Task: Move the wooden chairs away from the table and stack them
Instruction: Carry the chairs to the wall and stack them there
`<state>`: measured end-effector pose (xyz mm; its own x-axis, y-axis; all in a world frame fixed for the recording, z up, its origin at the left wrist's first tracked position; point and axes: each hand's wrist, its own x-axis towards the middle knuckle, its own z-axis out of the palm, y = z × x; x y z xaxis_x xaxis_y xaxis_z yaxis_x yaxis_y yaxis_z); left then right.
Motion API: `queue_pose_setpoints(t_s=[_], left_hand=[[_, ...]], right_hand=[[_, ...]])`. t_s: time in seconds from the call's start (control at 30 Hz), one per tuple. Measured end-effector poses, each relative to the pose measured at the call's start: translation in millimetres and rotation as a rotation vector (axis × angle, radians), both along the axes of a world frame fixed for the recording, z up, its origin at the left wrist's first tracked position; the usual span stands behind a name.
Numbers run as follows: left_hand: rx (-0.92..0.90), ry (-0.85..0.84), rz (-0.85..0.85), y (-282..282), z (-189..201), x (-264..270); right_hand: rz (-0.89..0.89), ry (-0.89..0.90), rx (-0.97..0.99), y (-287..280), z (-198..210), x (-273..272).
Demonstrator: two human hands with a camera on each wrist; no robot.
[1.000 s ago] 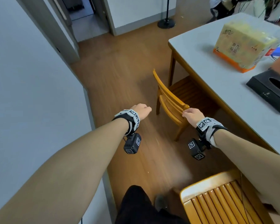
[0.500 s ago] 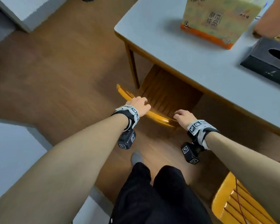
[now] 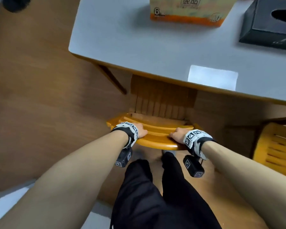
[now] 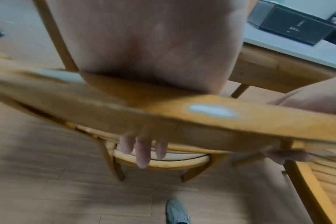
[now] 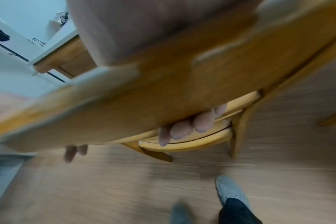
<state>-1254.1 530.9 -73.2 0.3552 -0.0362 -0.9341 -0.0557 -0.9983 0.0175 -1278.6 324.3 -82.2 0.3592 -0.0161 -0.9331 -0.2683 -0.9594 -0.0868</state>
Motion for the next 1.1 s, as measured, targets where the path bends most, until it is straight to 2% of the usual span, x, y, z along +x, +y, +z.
queue_pose_setpoints(t_s=[0.13,0.23,0.37,0.53,0.67,0.83,0.97,1.1], left_hand=[[-0.018,0.080,-0.066,-0.6,0.4,16.1],[-0.064,0.114,-0.182,2.4,-3.7,10.2],[-0.115,0.074,-0.323,21.9,16.1,12.2],[-0.153,0.059,-0.415,63.8,34.1,31.1],[-0.174,0.025,-0.470,92.5,46.4,28.4],[-0.178,-0.014,-0.605,132.2,51.3,13.5],[-0.203,0.019,-0.792,165.8,36.3,-0.4],[-0.189,0.060,-0.944,193.3,30.9,-7.5]], right_hand=[[-0.081,0.049,-0.058,12.3,2.2,0.7],[-0.148,0.059,-0.153,24.5,14.5,-2.7],[-0.264,0.048,-0.245,49.0,36.4,-3.8],[-0.373,0.029,-0.169,101.6,77.6,-12.9],[-0.437,0.015,-0.121,143.0,91.3,-38.2],[-0.462,0.005,-0.086,199.0,89.5,-79.1],[-0.558,0.015,-0.068,247.3,79.7,-120.7],[-0.666,0.022,-0.039,301.2,87.9,-148.6]])
